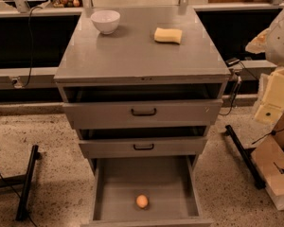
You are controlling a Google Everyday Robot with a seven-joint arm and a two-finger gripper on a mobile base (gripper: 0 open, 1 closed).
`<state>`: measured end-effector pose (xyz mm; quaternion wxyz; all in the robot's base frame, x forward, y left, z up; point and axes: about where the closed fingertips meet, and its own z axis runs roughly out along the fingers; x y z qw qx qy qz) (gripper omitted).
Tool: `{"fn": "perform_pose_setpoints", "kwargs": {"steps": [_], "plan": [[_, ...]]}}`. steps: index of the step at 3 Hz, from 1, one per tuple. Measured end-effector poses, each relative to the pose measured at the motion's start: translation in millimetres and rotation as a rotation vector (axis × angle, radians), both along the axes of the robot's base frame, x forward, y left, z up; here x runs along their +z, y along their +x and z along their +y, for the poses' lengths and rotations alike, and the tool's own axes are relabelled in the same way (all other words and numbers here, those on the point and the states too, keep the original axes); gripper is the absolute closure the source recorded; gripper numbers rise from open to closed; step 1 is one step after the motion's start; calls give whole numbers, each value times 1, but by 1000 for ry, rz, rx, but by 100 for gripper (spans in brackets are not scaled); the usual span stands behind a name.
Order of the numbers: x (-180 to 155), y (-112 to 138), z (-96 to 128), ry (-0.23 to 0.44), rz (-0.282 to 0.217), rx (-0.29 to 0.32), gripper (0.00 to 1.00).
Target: Pick orange from bottom drawer and place on counter
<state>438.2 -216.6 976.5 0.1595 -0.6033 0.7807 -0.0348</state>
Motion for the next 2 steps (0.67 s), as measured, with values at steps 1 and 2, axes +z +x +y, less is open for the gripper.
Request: {"fn": "perform_pose_setpoints", "kwargs": {"steps": [1, 2], "plan": [[0, 0, 0, 0, 0, 0, 0], [0, -1, -1, -1, 3, -1, 0]]}}
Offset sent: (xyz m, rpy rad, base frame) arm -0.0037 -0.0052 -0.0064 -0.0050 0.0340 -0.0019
